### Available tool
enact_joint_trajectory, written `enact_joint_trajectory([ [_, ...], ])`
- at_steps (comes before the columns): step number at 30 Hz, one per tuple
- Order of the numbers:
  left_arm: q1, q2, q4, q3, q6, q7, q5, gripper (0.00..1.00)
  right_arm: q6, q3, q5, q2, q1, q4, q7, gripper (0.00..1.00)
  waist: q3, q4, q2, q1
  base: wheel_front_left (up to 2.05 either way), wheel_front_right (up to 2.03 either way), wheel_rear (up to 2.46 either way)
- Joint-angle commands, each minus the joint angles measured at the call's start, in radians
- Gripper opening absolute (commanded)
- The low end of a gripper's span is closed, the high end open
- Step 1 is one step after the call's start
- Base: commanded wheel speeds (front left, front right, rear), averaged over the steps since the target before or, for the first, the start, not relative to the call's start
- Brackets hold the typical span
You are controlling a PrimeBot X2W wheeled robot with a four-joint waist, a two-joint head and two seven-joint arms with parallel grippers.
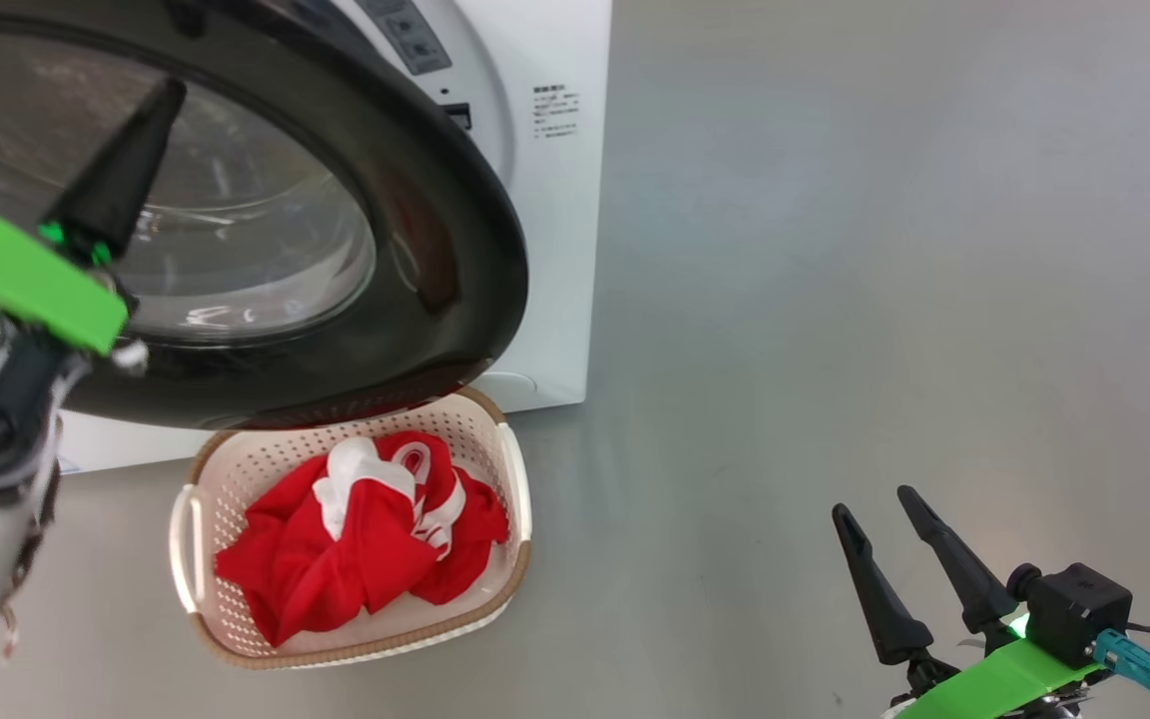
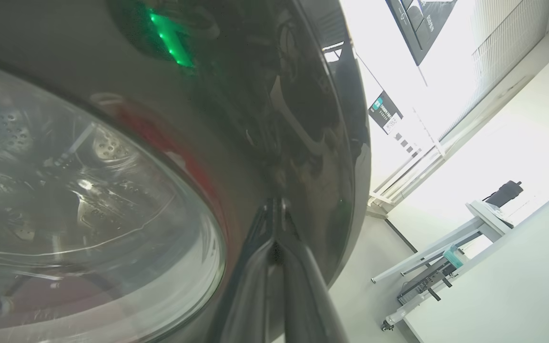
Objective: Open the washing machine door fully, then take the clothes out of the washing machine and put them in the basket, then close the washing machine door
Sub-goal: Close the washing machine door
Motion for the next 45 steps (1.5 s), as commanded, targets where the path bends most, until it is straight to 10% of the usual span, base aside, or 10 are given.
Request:
enact_joint_trajectory([
  [1,0.021,0.060,-0.034,0.028,-0.006,-0.015,-0.013,0.00,0.005,0.019,-0.007,-0.022,-0.014,-0.021,-0.006,1.00,-0.014,0.018,0.0000,0.0000,0.00,0.00,0.00],
  [4,0.071,0.078,-0.066,0.012,-0.006,-0.040,-0.024,0.01,0.005,0.019,-0.007,-0.031,-0.008,-0.021,-0.006,1.00,-0.026,0.036,0.0000,0.0000,0.00,0.00,0.00],
  [7,0.126,0.097,-0.096,-0.010,-0.006,-0.070,-0.025,0.33,0.005,0.020,-0.006,-0.039,-0.001,-0.020,-0.006,1.00,-0.040,0.054,0.0000,0.0000,0.00,0.00,0.00],
  [11,0.180,0.113,-0.120,-0.033,-0.006,-0.103,-0.026,0.49,0.005,0.020,-0.007,-0.045,0.006,-0.019,-0.006,1.00,-0.054,0.072,0.0000,0.0000,0.00,0.00,0.00],
  [15,0.252,0.123,-0.143,-0.061,-0.006,-0.158,-0.032,1.00,0.005,0.023,-0.007,-0.052,0.016,-0.018,-0.006,1.00,-0.071,0.097,0.0000,0.0000,0.00,0.00,0.00],
  [35,0.585,0.090,-0.117,-0.114,-0.006,-0.358,-0.031,1.00,0.005,-0.002,-0.005,-0.074,0.045,-0.021,-0.006,1.00,-0.104,0.152,0.0000,0.0000,0.00,0.00,0.00],
  [45,0.739,-0.021,-0.079,0.068,-0.006,-0.361,0.091,1.00,0.005,-0.025,-0.005,-0.073,0.061,-0.023,-0.006,1.00,-0.103,0.110,0.0000,0.0000,0.00,0.00,0.00],
])
